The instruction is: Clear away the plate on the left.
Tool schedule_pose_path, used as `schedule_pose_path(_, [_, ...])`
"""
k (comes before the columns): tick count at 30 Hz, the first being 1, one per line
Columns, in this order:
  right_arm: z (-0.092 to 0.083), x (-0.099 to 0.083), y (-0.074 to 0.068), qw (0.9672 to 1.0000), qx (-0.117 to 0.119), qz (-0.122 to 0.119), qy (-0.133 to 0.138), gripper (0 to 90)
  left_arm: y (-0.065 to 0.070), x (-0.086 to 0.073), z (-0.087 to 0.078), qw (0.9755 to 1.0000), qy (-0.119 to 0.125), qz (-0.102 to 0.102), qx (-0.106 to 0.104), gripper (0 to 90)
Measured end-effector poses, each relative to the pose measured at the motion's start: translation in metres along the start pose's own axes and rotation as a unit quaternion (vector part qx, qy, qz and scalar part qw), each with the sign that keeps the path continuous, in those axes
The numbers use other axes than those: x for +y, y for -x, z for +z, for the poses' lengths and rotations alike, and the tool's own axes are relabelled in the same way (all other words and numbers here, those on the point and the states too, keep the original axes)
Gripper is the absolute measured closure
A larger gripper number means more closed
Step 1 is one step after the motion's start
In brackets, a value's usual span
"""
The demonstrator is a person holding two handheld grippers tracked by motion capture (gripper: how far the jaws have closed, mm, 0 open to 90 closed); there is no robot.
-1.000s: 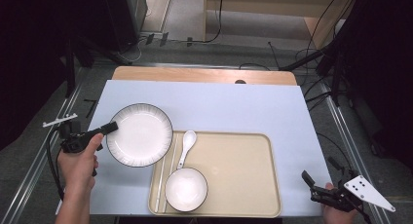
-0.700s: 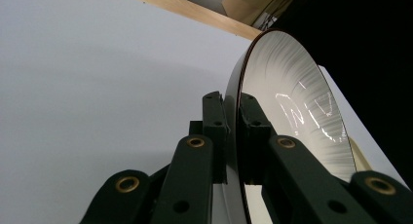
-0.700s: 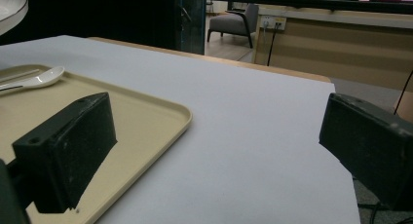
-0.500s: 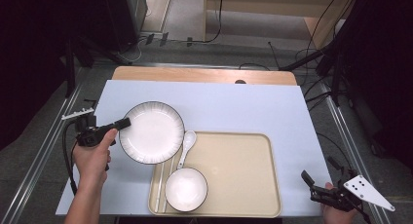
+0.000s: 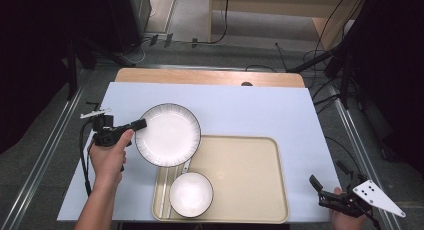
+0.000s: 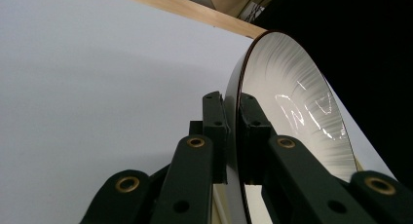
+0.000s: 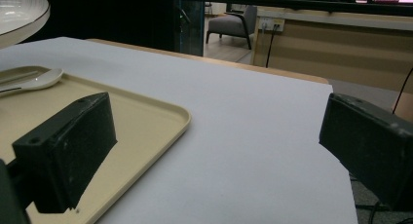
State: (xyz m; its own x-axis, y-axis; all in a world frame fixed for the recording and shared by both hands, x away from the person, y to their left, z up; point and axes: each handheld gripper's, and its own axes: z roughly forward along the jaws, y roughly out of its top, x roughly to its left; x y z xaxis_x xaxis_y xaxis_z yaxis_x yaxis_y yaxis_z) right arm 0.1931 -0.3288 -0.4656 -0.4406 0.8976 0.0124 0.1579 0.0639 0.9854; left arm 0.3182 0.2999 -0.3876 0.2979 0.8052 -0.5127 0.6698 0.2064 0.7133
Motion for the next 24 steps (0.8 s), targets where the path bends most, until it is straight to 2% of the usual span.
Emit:
schedule_pose_path(10, [-0.001, 0.000, 0.000, 1.0000, -0.001, 0.001, 0.001, 0.2, 0.014, 0.002, 0.018, 1.0000, -0.004, 0.008, -0.003, 85.2])
schedule_pose_path(24, [-0.001, 0.001, -0.001, 1.0000, 0.000, 0.000, 0.004, 0.2, 0.039, 0.000, 0.049, 0.9994, -0.019, 0.018, -0.024, 85.2])
